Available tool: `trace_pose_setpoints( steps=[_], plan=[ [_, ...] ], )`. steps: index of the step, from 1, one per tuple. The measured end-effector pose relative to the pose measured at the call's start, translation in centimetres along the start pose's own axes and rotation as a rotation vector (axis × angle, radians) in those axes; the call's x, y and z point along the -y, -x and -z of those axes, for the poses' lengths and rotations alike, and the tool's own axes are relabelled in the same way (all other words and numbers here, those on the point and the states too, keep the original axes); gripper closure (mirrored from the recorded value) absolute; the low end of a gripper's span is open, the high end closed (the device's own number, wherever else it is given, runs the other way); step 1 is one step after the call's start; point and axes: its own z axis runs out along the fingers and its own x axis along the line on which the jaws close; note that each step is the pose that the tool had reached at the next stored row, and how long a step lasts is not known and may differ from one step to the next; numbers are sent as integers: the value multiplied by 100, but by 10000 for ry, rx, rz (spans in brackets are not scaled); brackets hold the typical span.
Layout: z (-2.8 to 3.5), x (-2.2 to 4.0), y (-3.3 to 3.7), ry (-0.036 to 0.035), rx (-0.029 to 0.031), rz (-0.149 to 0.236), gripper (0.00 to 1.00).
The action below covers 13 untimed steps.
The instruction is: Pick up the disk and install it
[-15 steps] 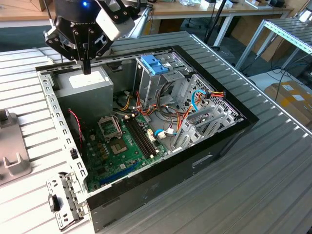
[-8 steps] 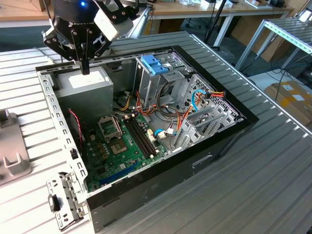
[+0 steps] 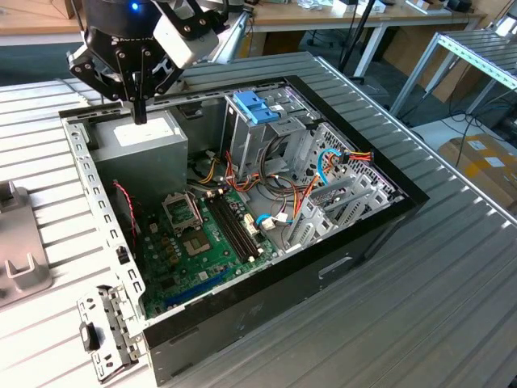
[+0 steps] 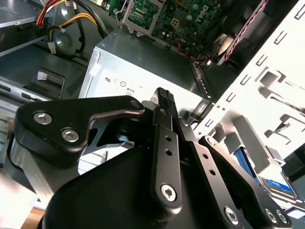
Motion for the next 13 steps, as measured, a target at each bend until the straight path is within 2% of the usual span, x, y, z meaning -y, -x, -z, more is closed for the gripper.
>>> trace_pose_setpoints(
  steps=[13],
  plan=[
    [1,4,-55,0,1,0,89]
  ],
)
